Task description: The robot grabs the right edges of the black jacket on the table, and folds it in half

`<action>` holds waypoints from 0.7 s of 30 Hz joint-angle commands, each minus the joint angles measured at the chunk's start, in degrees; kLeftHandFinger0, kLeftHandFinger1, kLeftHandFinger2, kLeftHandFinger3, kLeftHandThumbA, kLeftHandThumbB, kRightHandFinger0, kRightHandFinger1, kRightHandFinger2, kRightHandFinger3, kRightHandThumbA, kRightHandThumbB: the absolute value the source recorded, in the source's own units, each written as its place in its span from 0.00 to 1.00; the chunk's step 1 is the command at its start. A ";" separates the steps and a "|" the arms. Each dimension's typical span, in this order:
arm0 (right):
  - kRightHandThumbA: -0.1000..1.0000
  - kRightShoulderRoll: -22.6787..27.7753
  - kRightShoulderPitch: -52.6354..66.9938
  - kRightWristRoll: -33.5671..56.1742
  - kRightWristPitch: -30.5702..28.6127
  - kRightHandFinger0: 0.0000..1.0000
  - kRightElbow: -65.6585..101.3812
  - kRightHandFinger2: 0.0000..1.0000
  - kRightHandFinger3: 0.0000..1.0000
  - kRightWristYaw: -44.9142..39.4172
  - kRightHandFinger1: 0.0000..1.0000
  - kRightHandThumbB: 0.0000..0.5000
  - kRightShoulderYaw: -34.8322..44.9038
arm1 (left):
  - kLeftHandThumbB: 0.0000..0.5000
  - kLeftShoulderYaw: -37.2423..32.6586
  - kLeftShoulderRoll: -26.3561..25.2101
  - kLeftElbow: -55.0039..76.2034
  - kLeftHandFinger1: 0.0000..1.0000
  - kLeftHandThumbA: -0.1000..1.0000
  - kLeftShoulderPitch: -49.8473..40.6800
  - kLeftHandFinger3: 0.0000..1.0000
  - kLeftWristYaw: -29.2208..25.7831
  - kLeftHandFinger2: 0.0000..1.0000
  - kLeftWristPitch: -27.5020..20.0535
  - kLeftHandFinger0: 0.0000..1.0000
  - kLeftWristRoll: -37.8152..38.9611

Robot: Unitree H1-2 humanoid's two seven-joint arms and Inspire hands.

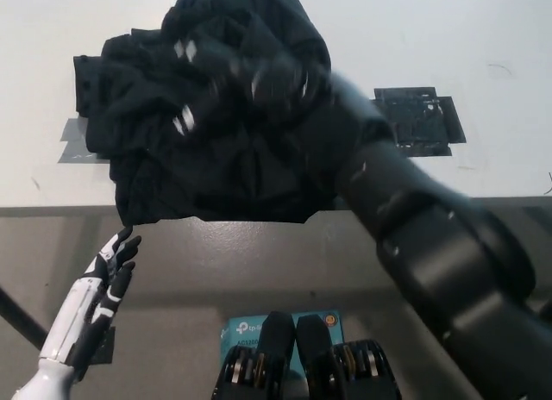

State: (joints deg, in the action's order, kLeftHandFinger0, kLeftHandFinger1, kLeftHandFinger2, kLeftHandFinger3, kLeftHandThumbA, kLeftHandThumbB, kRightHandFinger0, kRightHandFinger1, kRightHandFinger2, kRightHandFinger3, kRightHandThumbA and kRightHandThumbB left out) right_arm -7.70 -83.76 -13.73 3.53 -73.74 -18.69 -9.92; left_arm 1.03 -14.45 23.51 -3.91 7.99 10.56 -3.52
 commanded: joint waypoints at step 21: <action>1.00 23.91 6.49 23.59 23.40 1.00 77.75 1.00 1.00 -11.42 1.00 0.94 23.26 | 0.24 0.53 -1.25 1.85 1.00 1.00 2.46 1.00 1.27 1.00 2.25 1.00 0.05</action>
State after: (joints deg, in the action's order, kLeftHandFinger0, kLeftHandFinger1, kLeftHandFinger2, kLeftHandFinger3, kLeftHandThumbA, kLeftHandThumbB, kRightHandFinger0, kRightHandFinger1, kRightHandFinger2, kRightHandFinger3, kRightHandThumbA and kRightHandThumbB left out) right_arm 0.28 -86.52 -0.24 19.36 -33.45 -26.50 7.65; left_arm 0.72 -14.58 23.24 -2.97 8.97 12.37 -4.03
